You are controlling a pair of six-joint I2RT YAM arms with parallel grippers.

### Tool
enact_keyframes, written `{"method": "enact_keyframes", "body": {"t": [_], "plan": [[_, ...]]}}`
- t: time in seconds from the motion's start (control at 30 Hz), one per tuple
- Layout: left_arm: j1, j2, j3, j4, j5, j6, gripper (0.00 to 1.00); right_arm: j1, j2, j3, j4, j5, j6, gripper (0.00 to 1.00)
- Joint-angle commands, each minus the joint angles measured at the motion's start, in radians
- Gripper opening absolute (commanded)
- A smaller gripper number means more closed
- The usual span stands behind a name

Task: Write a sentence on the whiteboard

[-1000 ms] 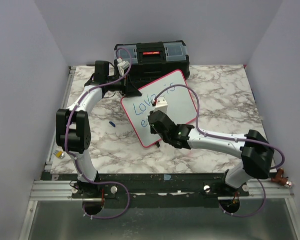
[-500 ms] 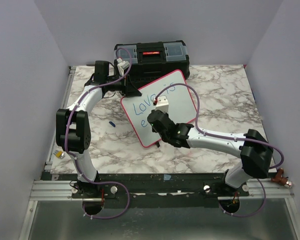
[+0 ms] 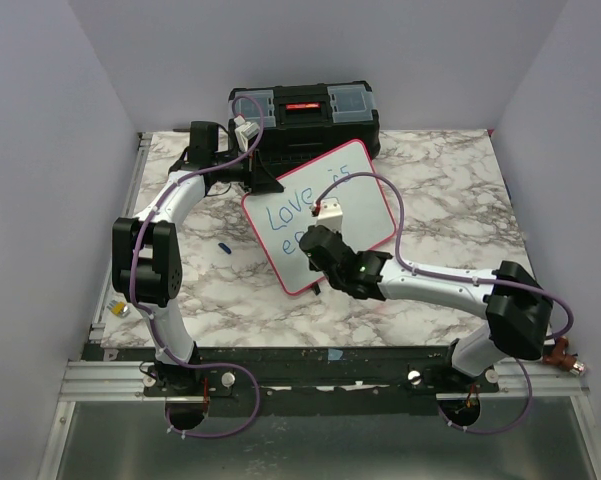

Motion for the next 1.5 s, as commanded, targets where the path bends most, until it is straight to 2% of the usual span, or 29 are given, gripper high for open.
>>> {"method": "enact_keyframes", "body": {"t": [0.0,0.4,0.83,1.47], "plan": [[-0.006,-0.04,-0.004,0.083,0.042,0.064,0.0,-0.003,-0.027,-0.018,-0.043,-0.016,0.022,0.01],[-0.006,-0.042,-0.005,0.083,0.042,0.064,0.0,-0.029,-0.097,-0.022,0.001,-0.029,0.032,0.01],[-0.006,-0.041,-0.004,0.084,0.026,0.058,0.0,-0.097,-0.065,-0.013,0.024,-0.052,0.022,0.01],[-0.006,-0.036,-0.002,0.089,0.028,0.048,0.0,-0.107,-0.023,0.0,0.05,-0.09,0.008,0.01]]}}
